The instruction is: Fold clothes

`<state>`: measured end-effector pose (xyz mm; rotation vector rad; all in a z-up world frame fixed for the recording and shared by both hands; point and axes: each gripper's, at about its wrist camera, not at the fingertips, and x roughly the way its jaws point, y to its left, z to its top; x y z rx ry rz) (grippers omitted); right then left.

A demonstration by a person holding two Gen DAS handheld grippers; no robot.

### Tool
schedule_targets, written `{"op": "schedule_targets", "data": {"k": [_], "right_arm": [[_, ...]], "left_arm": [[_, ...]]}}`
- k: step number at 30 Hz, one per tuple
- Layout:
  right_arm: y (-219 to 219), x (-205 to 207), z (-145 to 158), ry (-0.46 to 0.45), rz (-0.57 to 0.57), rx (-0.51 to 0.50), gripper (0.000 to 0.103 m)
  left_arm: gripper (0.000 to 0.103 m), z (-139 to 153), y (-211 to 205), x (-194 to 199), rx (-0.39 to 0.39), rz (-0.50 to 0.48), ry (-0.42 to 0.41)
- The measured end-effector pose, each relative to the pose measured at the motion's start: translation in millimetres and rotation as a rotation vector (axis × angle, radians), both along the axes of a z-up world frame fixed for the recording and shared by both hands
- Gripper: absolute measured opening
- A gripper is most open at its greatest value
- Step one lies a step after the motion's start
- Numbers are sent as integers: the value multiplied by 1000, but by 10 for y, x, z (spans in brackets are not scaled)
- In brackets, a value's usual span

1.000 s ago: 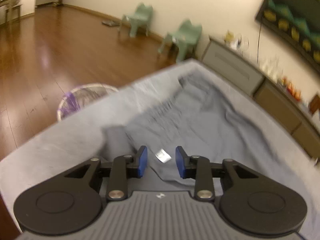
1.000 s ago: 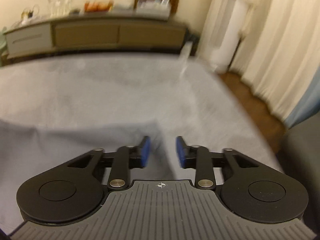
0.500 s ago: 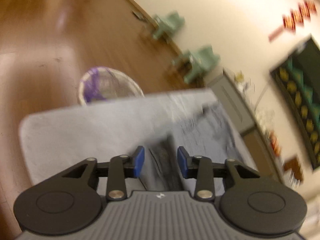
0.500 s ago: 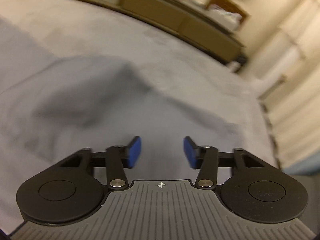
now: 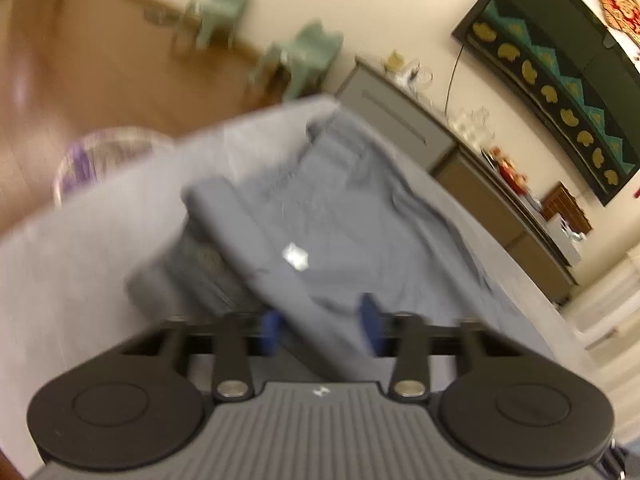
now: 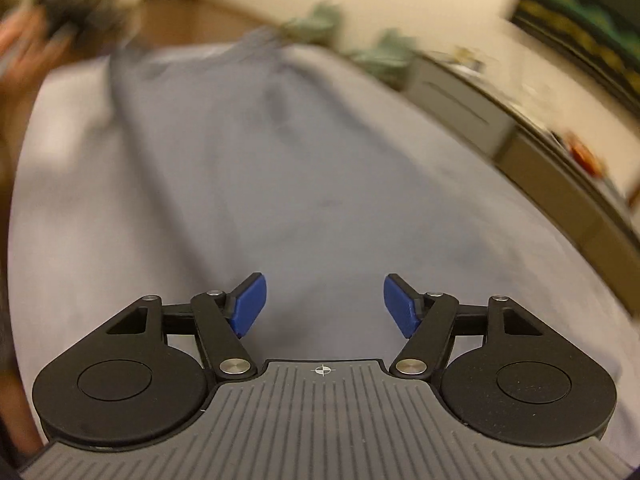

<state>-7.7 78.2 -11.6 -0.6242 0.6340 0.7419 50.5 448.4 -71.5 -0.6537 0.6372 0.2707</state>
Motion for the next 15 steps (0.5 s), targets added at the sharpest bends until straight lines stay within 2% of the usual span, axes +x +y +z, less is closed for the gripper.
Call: {"op": "schedule_targets", "data": {"k": [1, 3, 4, 5, 7, 8, 9, 10, 11, 13, 15], "right_arm": [[64, -22, -79, 11, 10, -27, 43], [73, 68, -177, 53, -38, -58, 21], [51, 92, -173, 56, -80, -56, 19], [20, 118, -156, 59, -122, -48, 19], [-61, 207, -113, 69, -200, -18, 20], [-78, 213, -93, 65, -211, -5, 20], [-72, 185, -84, 50, -206, 5, 20], [-67, 157, -75, 35, -200, 15, 25], [-44, 103, -43, 16, -174, 29, 27], [73, -118, 79, -6, -39, 55, 26], [235, -347, 81, 6, 80, 41, 26]], "left_arm": [[14, 27, 33, 7, 4, 28, -22], [13, 17, 229, -61, -143, 101, -111], [13, 8, 300, -71, -191, 126, -139], [12, 2, 330, -85, -203, 148, -144], [20, -11, 304, -39, -185, 144, -128], [27, -21, 270, -5, -183, 126, -118], [31, -31, 236, 28, -180, 108, -107], [32, -30, 197, 33, -170, 95, -94], [32, -16, 164, 15, -156, 85, -83], [36, 26, 125, -102, -149, 61, -83], [43, 43, 81, -259, -134, 46, -68]]}}
